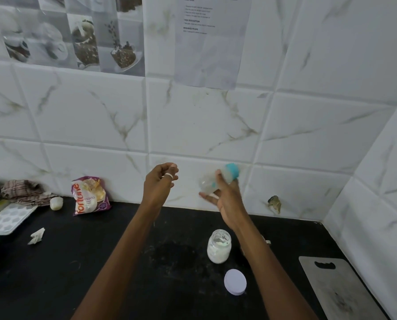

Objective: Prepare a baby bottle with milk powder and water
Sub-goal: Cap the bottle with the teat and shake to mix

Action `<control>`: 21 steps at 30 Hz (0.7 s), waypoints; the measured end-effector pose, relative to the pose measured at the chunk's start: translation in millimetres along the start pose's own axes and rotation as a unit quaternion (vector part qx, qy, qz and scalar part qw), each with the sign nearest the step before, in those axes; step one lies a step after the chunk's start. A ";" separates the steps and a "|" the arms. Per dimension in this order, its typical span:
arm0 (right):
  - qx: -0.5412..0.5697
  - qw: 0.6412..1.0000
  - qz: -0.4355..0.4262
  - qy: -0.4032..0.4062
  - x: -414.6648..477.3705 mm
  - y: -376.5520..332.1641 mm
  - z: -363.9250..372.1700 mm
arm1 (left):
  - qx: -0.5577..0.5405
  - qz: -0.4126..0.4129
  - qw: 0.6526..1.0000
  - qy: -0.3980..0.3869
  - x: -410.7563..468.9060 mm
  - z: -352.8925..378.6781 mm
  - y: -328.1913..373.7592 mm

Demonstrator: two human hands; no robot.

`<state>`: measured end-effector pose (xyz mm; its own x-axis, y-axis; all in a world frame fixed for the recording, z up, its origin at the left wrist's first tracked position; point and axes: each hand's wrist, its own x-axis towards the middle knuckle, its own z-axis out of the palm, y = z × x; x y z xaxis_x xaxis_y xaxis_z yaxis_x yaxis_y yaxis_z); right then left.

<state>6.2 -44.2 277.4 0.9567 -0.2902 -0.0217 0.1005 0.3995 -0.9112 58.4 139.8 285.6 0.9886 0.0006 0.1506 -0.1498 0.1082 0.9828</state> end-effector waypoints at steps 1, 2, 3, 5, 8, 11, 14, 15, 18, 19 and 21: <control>-0.068 0.997 0.015 -0.034 -2.1 2.6 -0.2 | 0.000 -0.001 1.000 0.001 0.6 0.4 -0.4; -0.098 0.993 0.023 -0.056 -3.1 3.6 -1.6 | 0.000 -0.001 1.000 0.002 1.3 1.0 -0.7; -0.085 0.994 0.022 -0.059 -2.9 2.8 -3.2 | 0.000 -0.002 1.000 0.002 1.4 1.2 -0.8; 0.034 0.999 0.007 0.001 0.1 -0.5 -4.1 | -0.003 -0.001 1.000 0.000 1.7 1.7 -0.8; 0.066 0.997 -0.005 0.032 5.0 0.7 -3.1 | -0.001 -0.003 1.000 0.003 2.2 0.5 -2.2; -0.097 0.993 0.022 -0.067 -0.3 0.4 -4.6 | -0.001 -0.003 1.000 0.005 3.5 2.7 -2.7; 0.030 1.000 -0.006 -0.006 3.1 -5.2 -4.6 | -0.004 -0.003 1.000 0.002 2.4 4.9 -2.2; 0.061 0.998 -0.019 0.020 5.4 -4.6 -3.0 | -0.002 -0.003 1.000 0.001 2.2 4.8 -2.5; -0.090 0.995 -0.006 -0.040 3.3 -2.3 -1.5 | 0.001 -0.002 1.000 0.003 2.5 3.4 -2.5; -0.143 0.987 0.003 -0.075 1.4 -2.8 -2.8 | 0.002 -0.001 1.000 0.003 3.0 3.6 -2.5; -0.119 0.990 -0.007 -0.073 3.5 -5.9 -6.5 | 0.001 0.000 1.000 0.001 2.8 3.9 -1.7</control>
<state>7.2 -53.2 280.0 0.9867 -0.1586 0.0348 0.0628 0.1750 -0.9826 61.3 135.7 284.8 0.9888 0.0033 0.1494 -0.1489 0.1072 0.9830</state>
